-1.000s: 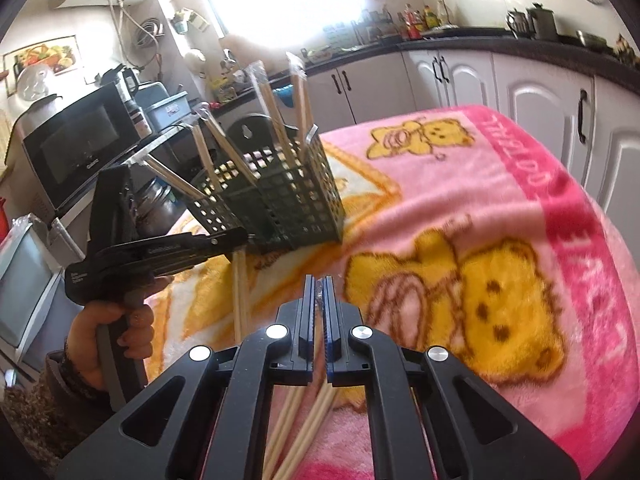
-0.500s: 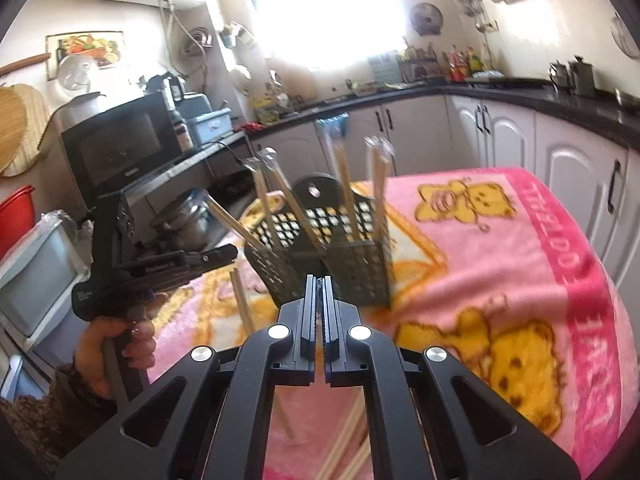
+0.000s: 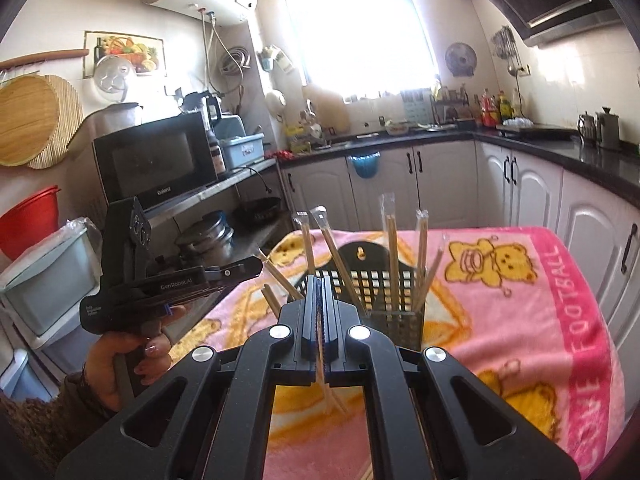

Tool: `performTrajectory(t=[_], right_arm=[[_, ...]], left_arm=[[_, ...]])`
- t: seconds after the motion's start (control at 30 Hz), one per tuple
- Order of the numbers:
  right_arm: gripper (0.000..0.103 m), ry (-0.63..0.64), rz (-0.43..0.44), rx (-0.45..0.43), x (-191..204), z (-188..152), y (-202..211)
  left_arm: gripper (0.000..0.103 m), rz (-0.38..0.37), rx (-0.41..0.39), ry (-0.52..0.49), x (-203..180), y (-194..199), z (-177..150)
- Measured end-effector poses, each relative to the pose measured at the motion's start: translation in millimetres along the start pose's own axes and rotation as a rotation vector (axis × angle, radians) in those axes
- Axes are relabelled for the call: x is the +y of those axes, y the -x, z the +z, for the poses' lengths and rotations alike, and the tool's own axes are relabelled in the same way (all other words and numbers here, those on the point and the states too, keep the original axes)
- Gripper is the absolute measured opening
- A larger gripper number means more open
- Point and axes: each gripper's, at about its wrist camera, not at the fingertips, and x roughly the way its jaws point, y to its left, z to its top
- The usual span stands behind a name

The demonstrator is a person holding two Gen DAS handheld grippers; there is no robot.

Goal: Organize utensils
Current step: 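Lift the chopsticks with both grippers and carry them over the caddy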

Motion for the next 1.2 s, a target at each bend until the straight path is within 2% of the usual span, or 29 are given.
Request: performTrajectory(t=[0.77, 1.2], right_arm=[[0.002, 0.038, 0.01, -0.149, 10, 46, 20], [0.002, 0.022, 0.017, -0.235, 4, 75, 22]], left_arm=[[0.002, -0.08, -0.104, -0.095, -44, 18, 46], [0.002, -0.089, -0.192, -0.135, -61, 31, 82]])
